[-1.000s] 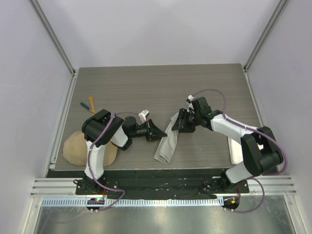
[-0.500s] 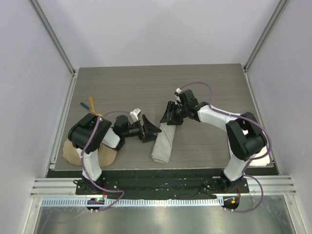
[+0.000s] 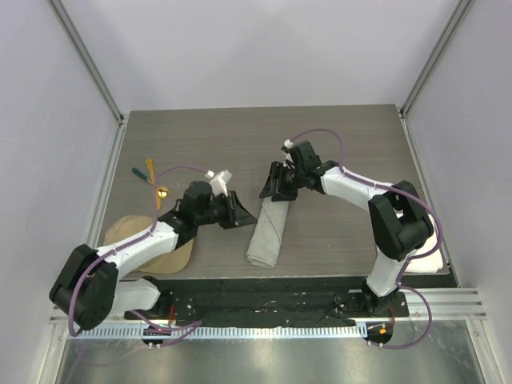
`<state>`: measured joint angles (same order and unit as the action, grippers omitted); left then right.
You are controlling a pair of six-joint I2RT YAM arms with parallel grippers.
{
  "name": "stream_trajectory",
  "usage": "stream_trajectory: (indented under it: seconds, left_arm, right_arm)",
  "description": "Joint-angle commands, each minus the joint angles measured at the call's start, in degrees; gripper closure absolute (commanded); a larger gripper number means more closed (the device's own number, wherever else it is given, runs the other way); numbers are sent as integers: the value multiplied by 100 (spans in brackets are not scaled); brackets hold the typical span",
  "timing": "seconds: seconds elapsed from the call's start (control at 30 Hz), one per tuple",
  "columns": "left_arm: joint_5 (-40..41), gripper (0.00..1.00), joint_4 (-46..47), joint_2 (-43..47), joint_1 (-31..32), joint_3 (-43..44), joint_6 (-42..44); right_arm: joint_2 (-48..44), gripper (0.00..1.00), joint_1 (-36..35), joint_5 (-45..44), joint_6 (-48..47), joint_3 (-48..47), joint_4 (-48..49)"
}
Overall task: Fold the napkin into a case and place the utensils inside
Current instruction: Smooth out the smaller rectangle-folded napkin at the center of the board.
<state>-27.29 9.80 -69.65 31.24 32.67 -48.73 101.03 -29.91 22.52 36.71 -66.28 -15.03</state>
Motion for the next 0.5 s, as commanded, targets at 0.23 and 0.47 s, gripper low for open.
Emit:
stream_trajectory:
  seconds: [0.23,0.47]
  left_arm:
    - [795,100,74,-787,1340,-234,-198]
    - [804,100,759,-1926,1340,-665,-391]
  right_arm:
    - [-49,66,143,999,-612,-17,61]
    - [188,70,240,947,-682,238,219]
